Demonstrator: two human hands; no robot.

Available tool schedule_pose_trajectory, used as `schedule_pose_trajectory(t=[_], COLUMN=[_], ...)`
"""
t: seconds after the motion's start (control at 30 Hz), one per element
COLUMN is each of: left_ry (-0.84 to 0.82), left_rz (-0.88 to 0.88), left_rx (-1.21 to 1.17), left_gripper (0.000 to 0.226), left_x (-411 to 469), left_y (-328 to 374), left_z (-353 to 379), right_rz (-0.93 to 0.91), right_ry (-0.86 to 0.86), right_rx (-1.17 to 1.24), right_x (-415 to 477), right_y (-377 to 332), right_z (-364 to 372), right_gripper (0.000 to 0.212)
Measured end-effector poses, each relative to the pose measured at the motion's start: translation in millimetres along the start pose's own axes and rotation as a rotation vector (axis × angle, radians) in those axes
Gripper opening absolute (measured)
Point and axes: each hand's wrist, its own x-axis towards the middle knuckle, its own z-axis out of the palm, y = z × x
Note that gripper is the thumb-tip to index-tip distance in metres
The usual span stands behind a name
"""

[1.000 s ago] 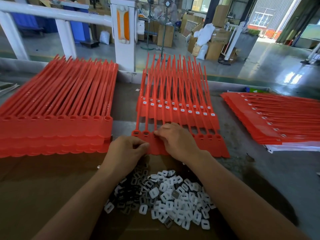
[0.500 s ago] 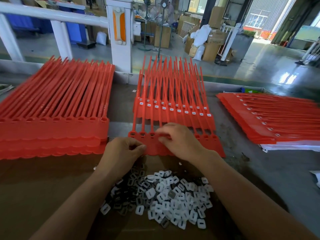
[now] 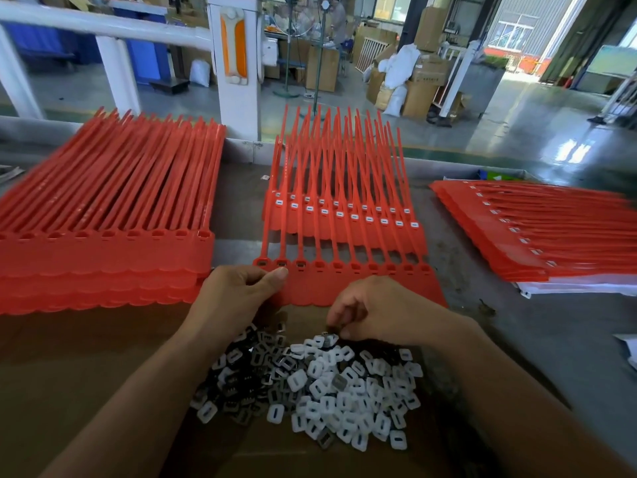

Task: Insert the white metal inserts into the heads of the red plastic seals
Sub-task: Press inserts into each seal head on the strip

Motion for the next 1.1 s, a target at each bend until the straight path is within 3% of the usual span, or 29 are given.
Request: schedule_pose_trajectory(t=[0.2, 0.5, 0.6, 0.73, 0.93, 1.1], left_ry=[0.027, 0.008, 0.008, 0.005, 0.027, 0.027], left_rz=[0.012, 0.010, -0.002, -0.037, -0.081, -0.074], left_rx=[0.033, 0.039, 0.040, -0.012, -0.065, -0.042], left_gripper=[0.030, 0.024, 0.017, 0.013, 0.013, 0.013], left_x=[0.1, -0.6, 0.3, 1.2, 2.0, 1.2], left_y=[1.0, 2.3, 2.0, 1.8, 3.9, 5.0], left_z=[0.5, 0.7, 0.1, -1.7, -2.4, -1.8], right_rz=[0.002, 0.017, 0.029, 0.062, 0.053, 0.103], right_ry=[-0.011, -0.026, -0.050, -0.031, -0.042, 0.137], right_rx=[-0.141, -0.262, -0.196, -0.044, 0.008, 0.112], right_x=[-1.0, 2.6, 2.6, 0.2, 1.5, 17.1], right_y=[-8.0, -19.0, -17.7, -11.9, -11.3, -5.3], right_z=[1.7, 3.3, 1.2, -3.5, -6.2, -11.5], right_gripper=[0.006, 0.013, 0.011, 0.026, 0.032, 0.028])
